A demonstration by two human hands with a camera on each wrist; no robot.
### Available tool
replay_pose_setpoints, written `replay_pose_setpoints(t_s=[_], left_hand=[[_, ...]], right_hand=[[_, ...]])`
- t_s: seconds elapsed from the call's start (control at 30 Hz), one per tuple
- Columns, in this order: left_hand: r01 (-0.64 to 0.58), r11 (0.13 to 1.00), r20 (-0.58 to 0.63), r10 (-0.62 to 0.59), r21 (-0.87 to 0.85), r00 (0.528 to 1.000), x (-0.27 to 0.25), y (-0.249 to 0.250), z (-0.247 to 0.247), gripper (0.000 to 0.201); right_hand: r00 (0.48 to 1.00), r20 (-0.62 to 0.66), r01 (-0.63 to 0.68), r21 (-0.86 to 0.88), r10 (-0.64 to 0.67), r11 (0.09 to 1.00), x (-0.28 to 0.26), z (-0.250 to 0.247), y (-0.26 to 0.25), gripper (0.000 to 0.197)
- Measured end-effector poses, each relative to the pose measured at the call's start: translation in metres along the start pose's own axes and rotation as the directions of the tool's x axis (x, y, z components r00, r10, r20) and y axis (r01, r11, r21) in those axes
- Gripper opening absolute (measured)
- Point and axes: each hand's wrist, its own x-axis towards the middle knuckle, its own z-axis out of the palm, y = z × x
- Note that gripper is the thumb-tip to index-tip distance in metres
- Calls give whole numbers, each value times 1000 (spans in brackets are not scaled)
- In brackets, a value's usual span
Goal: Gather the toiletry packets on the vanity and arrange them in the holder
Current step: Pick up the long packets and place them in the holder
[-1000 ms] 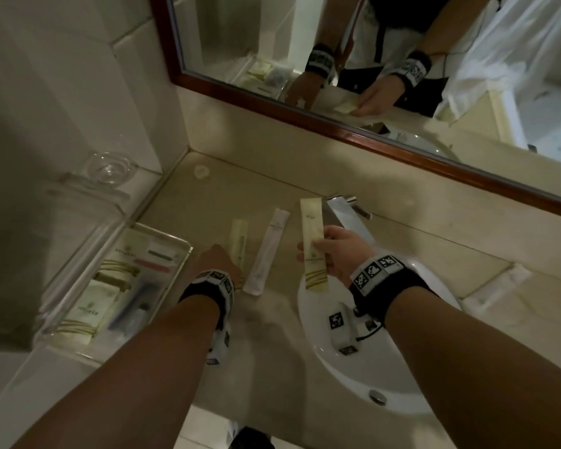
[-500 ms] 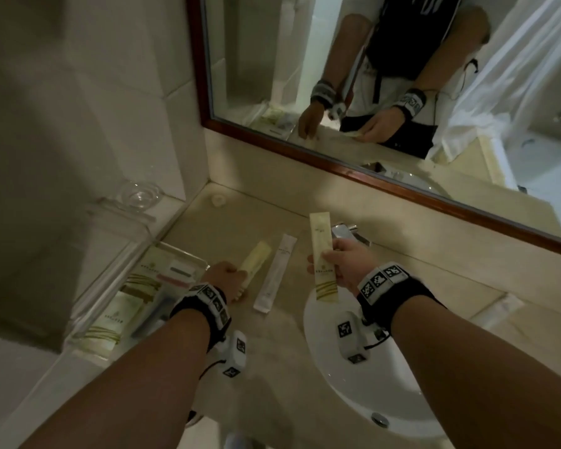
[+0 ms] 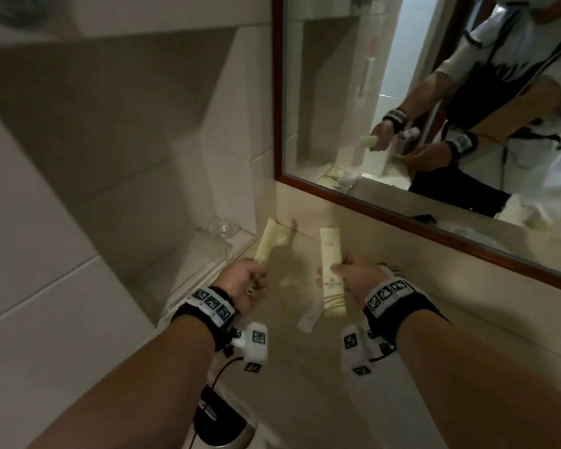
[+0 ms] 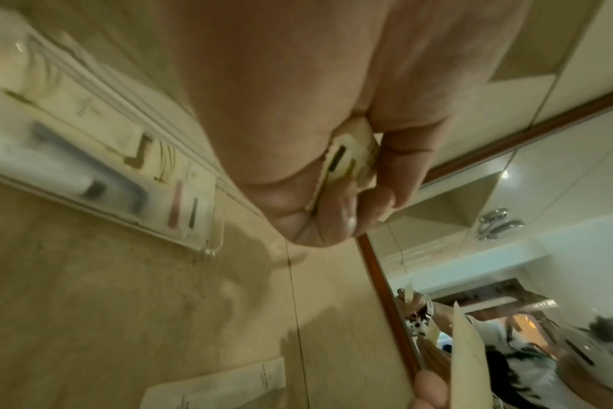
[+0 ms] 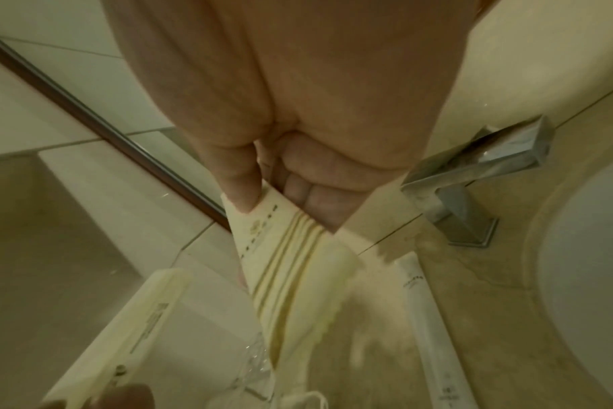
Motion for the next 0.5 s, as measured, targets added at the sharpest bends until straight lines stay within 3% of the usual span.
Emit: replay_pose_setpoints(t_s=[0.17,0.4,0.5], left_hand=[[-25,998,-51,22,-60,998,-39,-4,-20,16],[-130,971,-131,158,201,979,-83,-21,-54,26],[-144,971,-194,182,193,964,-82,-19,-77,32]], right_hand=[[997,79,-32,117,23,993,-19,11,11,15],[984,167,-61,20,57,998,-36,38,31,24],[979,194,-59,-20,62,998,-35,51,27,24]])
